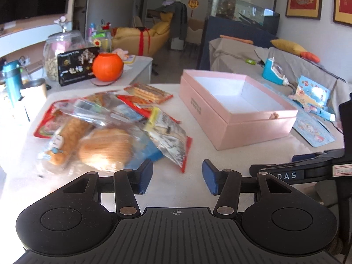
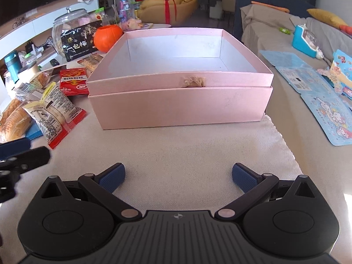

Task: Organize snacks
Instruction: 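Grasp the small orange-wrapped snack with the left gripper while the right grasps a white-red packet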

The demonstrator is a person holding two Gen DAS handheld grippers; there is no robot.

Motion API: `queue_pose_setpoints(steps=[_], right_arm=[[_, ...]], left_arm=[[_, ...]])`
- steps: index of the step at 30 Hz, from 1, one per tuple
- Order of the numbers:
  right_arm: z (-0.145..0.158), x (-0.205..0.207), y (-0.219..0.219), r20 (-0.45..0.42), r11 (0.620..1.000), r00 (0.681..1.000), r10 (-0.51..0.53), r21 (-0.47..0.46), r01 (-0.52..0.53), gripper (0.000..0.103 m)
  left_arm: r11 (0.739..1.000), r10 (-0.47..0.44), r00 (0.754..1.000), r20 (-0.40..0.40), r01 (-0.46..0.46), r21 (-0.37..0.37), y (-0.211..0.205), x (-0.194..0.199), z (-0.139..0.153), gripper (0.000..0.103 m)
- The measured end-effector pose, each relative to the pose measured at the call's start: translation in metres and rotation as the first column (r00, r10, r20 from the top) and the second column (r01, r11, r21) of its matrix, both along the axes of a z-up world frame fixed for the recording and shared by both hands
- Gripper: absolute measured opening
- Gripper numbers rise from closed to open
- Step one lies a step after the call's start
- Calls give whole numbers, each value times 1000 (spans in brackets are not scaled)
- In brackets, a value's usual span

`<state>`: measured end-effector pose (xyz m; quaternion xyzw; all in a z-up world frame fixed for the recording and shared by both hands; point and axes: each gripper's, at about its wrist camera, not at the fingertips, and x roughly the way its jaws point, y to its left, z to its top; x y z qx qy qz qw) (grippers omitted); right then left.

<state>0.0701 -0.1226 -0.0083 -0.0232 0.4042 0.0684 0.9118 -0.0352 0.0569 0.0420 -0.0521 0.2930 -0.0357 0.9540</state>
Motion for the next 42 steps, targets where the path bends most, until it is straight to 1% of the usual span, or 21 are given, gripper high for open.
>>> queue_pose_setpoints(steps=[1, 3, 5, 6, 7, 9, 11, 13, 16, 19, 21, 23, 26, 28, 29, 32, 34, 35, 37, 38, 42], right_arm=[[-1, 1, 3, 0, 1000, 1000, -20, -3, 20, 103], [-2, 5, 9, 14, 1000, 1000, -9, -12, 9, 103], [2, 12, 16, -6, 999, 999, 42, -28, -43, 103], [6, 15, 19, -19, 996, 996, 87, -14, -87, 99], [10, 17, 22, -28, 989, 989, 148, 23, -147, 95], [18, 20, 30, -18, 970, 974, 225, 95, -223, 95], [27, 25, 44, 33, 963, 968, 251, 93, -253, 95], [32, 36, 58, 36, 962, 965, 259, 82, -261, 96], [37, 50, 75, 25, 948, 957, 288, 134, -288, 96], [41, 57, 96, 27, 918, 936, 351, 186, -350, 96], [40, 56, 117, 29, 901, 914, 405, 160, -404, 95], [38, 52, 132, 15, 895, 903, 430, 125, -428, 92], [33, 48, 131, -32, 887, 892, 451, 131, -443, 81], [30, 47, 123, -50, 896, 899, 436, 118, -428, 59], [28, 46, 116, -62, 901, 902, 428, 115, -419, 56], [27, 45, 92, -85, 908, 909, 409, 137, -396, 55], [29, 40, 82, -73, 913, 912, 403, 103, -395, 58], [30, 37, 78, -58, 914, 914, 402, 73, -398, 59], [32, 29, 74, -23, 916, 915, 402, 10, -402, 71], [33, 26, 73, -7, 914, 914, 406, -8, -406, 72], [34, 22, 77, 7, 902, 902, 431, 3, -431, 73]], left_arm=[[1000, 11, 1000, 16, -11, 5, 9, -7, 6, 53], [999, 44, 998, 43, -45, 21, 29, -23, 17, 52], [991, 106, 994, 35, -108, 74, 49, -34, 22, 51], [988, 131, 991, 25, -133, 85, 58, -37, 23, 50], [986, 148, 989, 17, -149, 77, 67, -41, 24, 49], [984, 177, 984, -7, -177, 28, 88, -48, 24, 49], [978, 210, 977, -26, -210, 10, 102, -53, 22, 49], [974, 228, 973, -38, -228, 12, 108, -57, 20, 49], [980, 199, 978, -65, -199, -3, 110, -60, 14, 49], [988, 156, 981, -113, -154, 28, 102, -53, 3, 49], [990, 142, 979, -149, -137, 47, 97, -46, -6, 49], [991, 130, 977, -168, -123, 55, 92, -41, -12, 49], [994, 110, 976, -187, -109, 16, 85, -33, -20, 50], [998, 53, 982, -180, -59, -26, 74, -30, -20, 51], [998, 11, 984, -178, -20, -52, 66, -28, -18, 50], [991, -106, 982, -158, 91, -96, 47, -25, -13, 50], [991, -129, 983, -132, 122, -58, 38, -29, -5, 50], [992, -129, 985, -118, 128, -17, 35, -33, -1, 50], [990, -119, 988, -98, 125, 58, 32, -38, 6, 50], [990, -112, 989, -95, 119, 80, 33, -39, 7, 50], [996, -63, 992, -105, 70, 62, 45, -29, 11, 50]])
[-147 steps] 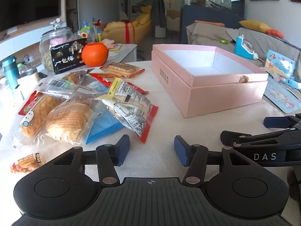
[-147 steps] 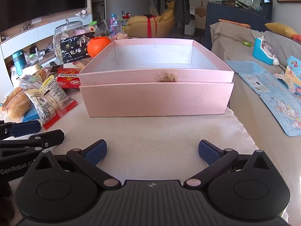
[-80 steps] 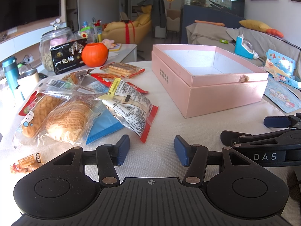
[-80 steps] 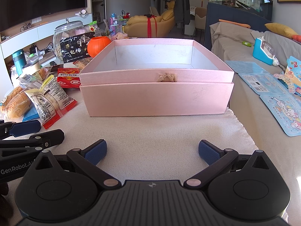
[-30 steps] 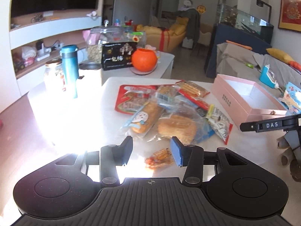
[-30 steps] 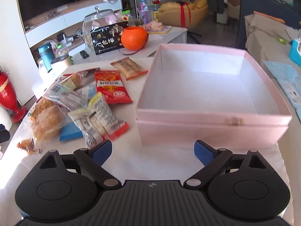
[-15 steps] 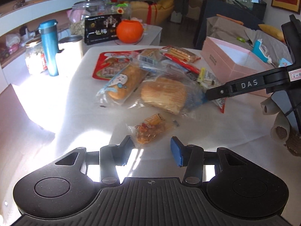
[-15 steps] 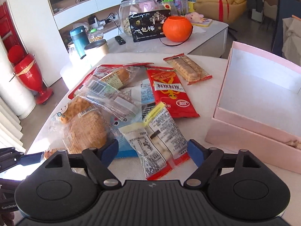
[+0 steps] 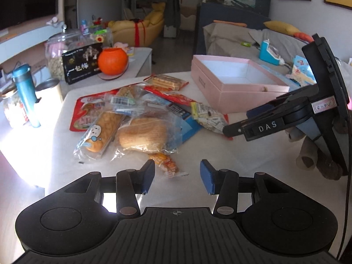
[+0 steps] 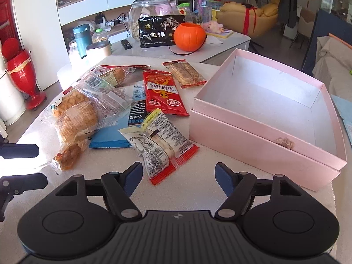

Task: Organize snacks
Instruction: 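Grasp the small orange-wrapped snack with the left gripper while the right grasps a white-red packet, then carry both snacks into the pink box and open both grippers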

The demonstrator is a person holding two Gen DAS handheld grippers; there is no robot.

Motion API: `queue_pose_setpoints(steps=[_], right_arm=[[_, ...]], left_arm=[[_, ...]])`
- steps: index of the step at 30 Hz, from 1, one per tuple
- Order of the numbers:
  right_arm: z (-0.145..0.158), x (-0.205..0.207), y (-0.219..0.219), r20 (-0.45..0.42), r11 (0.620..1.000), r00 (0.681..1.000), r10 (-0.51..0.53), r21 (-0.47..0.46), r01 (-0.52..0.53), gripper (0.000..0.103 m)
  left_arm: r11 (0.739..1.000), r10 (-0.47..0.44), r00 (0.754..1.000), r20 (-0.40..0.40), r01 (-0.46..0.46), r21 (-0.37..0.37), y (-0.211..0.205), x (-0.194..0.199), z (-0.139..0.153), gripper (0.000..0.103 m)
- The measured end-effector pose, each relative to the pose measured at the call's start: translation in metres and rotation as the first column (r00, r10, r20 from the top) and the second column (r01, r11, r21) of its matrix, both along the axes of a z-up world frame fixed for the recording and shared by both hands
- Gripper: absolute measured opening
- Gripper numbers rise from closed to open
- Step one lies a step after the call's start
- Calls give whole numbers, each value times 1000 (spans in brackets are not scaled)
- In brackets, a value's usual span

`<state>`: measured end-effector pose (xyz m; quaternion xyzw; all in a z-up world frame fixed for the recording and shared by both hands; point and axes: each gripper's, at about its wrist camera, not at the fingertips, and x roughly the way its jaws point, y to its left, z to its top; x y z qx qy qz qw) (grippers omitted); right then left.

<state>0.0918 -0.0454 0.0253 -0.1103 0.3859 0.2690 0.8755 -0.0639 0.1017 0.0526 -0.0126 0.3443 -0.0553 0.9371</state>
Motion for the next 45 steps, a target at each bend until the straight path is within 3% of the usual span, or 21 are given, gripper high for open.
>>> queue_pose_setpoints(steps=[5, 9, 11, 15, 18, 21, 27, 31, 34, 38, 39, 42, 45], right_arm=[[-7, -3, 7, -14, 1000, 1000, 14, 18, -14, 73], [-5, -10, 5, 39, 999, 999, 34, -17, -34, 73], [-1, -9, 0, 71, 1000, 997, 28, -16, -27, 74], [7, 11, -5, 99, 1000, 995, -18, 13, 17, 76], [8, 34, 1, 42, 998, 999, -16, 61, 14, 77], [-1, 44, 17, -44, 994, 996, 76, 79, -72, 77], [-15, 35, 34, -67, 990, 989, 136, 38, -133, 76], [-4, 18, 22, -41, 988, 988, 150, -17, -151, 34], [7, 8, -1, -61, 991, 989, 136, 0, -136, 24], [9, 1, -35, -155, 993, 981, 116, 28, -113, 24], [8, -2, -41, -151, 995, 983, 103, 15, -102, 29], [6, -18, -52, -53, 994, 995, 79, -75, -83, 63], [9, -31, -59, 28, 987, 994, 107, -126, -103, 66]], left_arm=[[999, 46, 998, -44, -47, -5, 3, 26, -14, 50], [995, 97, 993, -63, -97, -5, 10, 40, -29, 49], [992, 121, 991, -57, -123, -29, 18, 42, -31, 32], [992, 123, 990, -68, -125, -33, 24, 34, -30, 29], [995, 94, 992, -81, -95, -14, 24, 23, -28, 29], [997, 71, 992, -106, -71, 5, 21, 14, -31, 29], [998, 52, 993, -104, -48, 42, 15, 11, -31, 29], [999, 32, 995, -97, -33, -4, 10, 12, -28, 25], [995, -42, 996, -75, 36, -89, -2, 10, -23, 24], [985, -142, 988, -68, 134, -109, -30, 12, -23, 24], [985, -148, 986, -72, 140, -103, -35, 13, -25, 24], [990, -126, 988, -83, 121, -68, -44, 16, -32, 24], [993, -102, 992, -80, 97, -67, -40, 16, -33, 25]])
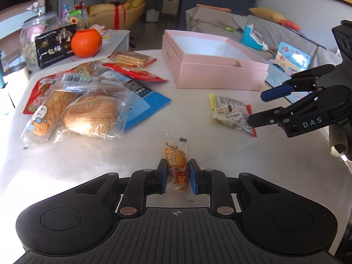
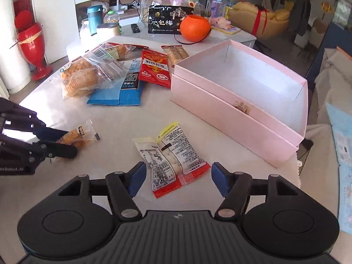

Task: Organize snacks
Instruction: 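Carry both snacks into the pink box and open both grippers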

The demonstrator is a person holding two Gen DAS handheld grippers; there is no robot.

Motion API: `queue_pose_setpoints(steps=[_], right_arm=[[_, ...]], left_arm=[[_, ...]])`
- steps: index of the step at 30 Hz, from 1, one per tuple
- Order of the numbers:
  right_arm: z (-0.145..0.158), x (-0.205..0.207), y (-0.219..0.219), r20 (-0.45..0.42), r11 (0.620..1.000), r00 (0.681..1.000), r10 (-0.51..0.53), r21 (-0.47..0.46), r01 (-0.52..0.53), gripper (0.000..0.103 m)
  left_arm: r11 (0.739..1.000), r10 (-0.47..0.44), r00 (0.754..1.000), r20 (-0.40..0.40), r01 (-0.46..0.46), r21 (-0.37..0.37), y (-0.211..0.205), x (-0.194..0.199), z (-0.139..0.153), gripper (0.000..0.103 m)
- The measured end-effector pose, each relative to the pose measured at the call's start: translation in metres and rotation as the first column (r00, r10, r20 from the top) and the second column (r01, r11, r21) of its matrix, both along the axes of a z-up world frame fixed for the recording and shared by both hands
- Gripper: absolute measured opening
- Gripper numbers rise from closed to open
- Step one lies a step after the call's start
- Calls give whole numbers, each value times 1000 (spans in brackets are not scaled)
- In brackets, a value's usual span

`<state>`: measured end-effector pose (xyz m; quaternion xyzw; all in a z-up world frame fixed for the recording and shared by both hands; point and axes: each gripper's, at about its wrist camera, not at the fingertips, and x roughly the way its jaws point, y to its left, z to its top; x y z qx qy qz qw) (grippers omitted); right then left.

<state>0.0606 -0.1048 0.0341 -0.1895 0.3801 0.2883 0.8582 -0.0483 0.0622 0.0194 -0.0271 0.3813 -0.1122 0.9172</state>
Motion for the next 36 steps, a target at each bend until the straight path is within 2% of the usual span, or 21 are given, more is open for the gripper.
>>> queue_pose_setpoints(steps=[5, 8, 11, 12, 16, 22, 26, 29, 31, 33, 34, 35, 36], right_arm=[[7, 1, 0, 30, 999, 998, 47, 26, -48, 67], [0, 16, 10, 0, 998, 999, 46, 46, -46, 70], [-16, 32, 21, -47, 999, 999, 26, 27, -25, 71], [-20, 35, 23, -60, 1000, 998, 11, 23, -10, 69], [-18, 33, 20, -77, 999, 997, -9, 44, 12, 53], [-1, 12, 5, -39, 998, 999, -27, 48, 28, 53], [8, 5, -14, -40, 995, 997, -64, 72, 66, 53], [18, 5, -30, -26, 989, 994, -108, 100, 111, 53], [26, 8, -39, -11, 982, 990, -140, 124, 140, 53], [33, 12, -45, 4, 976, 986, -166, 144, 163, 53], [36, 14, -46, 14, 973, 984, -176, 151, 172, 53], [38, 17, -47, 25, 971, 982, -186, 157, 180, 53], [40, 20, -47, 35, 969, 980, -194, 164, 186, 53]], left_arm=[[1000, 9, 1000, -9, -9, -14, 7, -1, -1, 25], [1000, 6, 1000, -9, -6, -8, 6, 1, -2, 26], [1000, 0, 1000, -7, 0, -18, 8, 2, -3, 26], [1000, 4, 1000, -12, -4, -27, 8, 3, -3, 26], [999, 5, 999, -38, -7, -34, 7, 10, 0, 26], [1000, 11, 999, -43, -12, -17, -4, 18, 1, 25], [994, -39, 999, -23, 37, -99, -10, 28, 12, 24], [988, -50, 995, 88, 62, -140, -16, 52, 44, 24], [976, -37, 985, 167, 72, -207, -18, 80, 67, 24], [937, -9, 980, 196, 77, -342, -15, 118, 76, 26], [905, 5, 985, 172, 69, -420, -12, 145, 73, 28], [888, 24, 991, 129, 38, -458, -12, 168, 66, 27], [890, 53, 993, 105, 1, -456, -12, 183, 60, 28]])
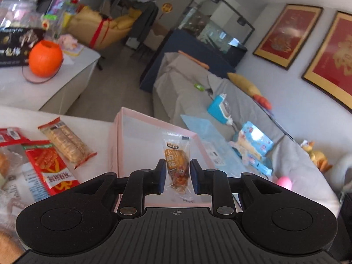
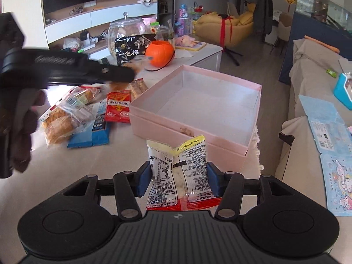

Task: Organize snacks
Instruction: 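Carry both snacks into the pink box and open both grippers, then grasp the wrapped bread loaf with the right gripper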

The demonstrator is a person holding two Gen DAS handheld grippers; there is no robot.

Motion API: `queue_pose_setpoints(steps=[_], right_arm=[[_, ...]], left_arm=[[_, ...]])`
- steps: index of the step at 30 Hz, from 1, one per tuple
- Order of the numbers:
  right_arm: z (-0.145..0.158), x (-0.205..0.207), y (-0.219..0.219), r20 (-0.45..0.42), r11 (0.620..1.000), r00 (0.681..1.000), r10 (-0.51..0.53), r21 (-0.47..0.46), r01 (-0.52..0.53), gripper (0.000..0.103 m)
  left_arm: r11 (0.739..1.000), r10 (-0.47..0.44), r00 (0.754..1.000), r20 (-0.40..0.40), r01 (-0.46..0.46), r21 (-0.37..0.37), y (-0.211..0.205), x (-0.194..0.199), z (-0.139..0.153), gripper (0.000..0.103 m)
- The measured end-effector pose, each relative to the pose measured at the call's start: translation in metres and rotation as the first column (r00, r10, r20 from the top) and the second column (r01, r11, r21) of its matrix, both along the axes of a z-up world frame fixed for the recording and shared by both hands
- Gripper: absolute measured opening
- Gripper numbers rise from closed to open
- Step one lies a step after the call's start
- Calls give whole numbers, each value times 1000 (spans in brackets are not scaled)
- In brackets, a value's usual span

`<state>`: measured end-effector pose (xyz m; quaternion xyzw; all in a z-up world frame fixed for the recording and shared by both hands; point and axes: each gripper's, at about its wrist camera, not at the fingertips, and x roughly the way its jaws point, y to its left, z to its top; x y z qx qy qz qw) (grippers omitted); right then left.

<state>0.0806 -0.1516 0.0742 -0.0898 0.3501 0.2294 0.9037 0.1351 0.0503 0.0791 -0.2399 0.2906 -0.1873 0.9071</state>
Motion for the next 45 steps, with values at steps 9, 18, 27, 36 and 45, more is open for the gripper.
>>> queue_pose_setpoints(steps=[9, 18, 27, 36, 45], right_arm=[[30, 84, -5, 25, 976, 986, -166, 149, 160, 59], [0, 105, 47, -36, 985, 989, -147, 90, 149, 70], [-11, 30, 135, 30, 991, 992, 122, 46, -124, 70], [-38, 24, 198, -62, 978, 978, 197, 78, -192, 70], [-40, -4, 242, -45, 931, 931, 363, 65, -360, 70]], left_arm=[[974, 56, 992, 114, -80, 213, 7, -61, -2, 29], [903, 273, 955, 120, -297, 309, 79, -139, -15, 29], [831, 518, 849, 104, -528, 173, 145, -151, -40, 29], [781, 614, 785, 81, -619, 77, 173, -171, -49, 29], [791, 602, 796, 70, -606, 90, 173, -166, -53, 29]])
